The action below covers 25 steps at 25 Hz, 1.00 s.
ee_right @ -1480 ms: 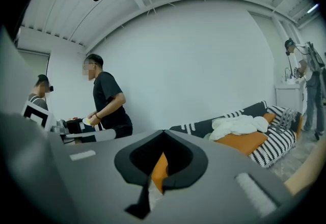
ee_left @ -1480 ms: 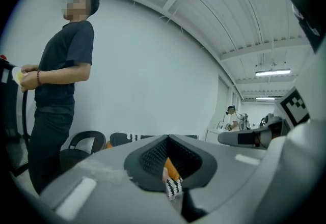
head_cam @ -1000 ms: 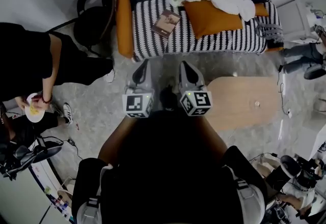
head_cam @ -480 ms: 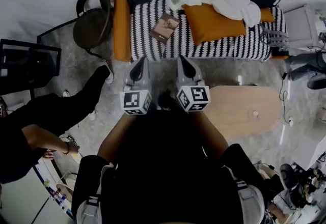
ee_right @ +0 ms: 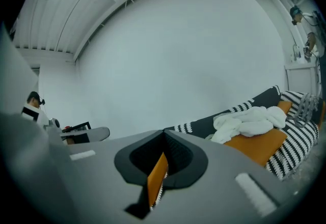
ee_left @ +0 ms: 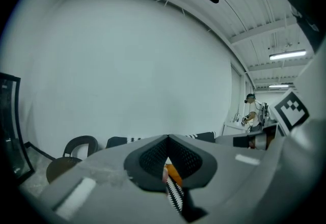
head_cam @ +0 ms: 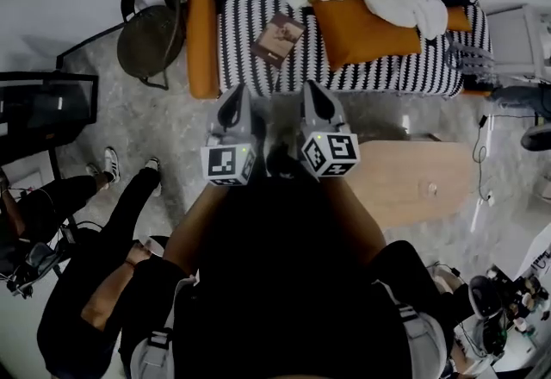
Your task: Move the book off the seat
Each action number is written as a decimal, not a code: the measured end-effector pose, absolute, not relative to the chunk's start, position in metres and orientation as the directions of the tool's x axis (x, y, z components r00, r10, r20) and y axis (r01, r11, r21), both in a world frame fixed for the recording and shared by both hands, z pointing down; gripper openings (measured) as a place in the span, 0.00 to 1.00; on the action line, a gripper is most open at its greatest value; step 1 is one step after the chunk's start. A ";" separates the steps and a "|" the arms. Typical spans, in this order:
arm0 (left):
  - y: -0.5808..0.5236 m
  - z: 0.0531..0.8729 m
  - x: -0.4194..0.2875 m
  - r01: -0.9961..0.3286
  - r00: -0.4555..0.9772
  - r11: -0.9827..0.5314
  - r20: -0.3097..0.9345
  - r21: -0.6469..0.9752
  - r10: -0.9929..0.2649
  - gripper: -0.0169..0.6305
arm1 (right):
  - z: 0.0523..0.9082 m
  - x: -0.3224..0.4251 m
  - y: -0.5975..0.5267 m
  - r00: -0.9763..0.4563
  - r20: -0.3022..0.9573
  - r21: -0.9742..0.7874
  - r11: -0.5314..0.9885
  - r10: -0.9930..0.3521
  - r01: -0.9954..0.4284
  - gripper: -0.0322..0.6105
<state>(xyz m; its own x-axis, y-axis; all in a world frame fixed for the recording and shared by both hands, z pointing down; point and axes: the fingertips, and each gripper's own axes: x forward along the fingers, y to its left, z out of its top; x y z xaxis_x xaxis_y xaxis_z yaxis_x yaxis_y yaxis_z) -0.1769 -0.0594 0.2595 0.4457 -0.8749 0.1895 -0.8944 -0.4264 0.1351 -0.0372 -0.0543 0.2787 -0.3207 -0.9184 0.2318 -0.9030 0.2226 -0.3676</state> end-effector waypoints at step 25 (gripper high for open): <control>-0.224 0.420 -0.180 -0.856 0.517 -0.468 0.351 0.221 -0.781 0.04 | 0.497 -0.037 -0.196 -0.205 0.496 -0.436 -0.038 -0.843 -0.899 0.06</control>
<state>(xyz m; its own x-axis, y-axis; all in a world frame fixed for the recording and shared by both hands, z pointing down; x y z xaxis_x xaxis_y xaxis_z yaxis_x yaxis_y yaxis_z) -0.1803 -0.2239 0.4198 0.5169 -0.7809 0.3507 -0.8560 -0.4675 0.2206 -0.0371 -0.1964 0.4974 -0.2054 -0.8434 0.4964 -0.8991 -0.0378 -0.4361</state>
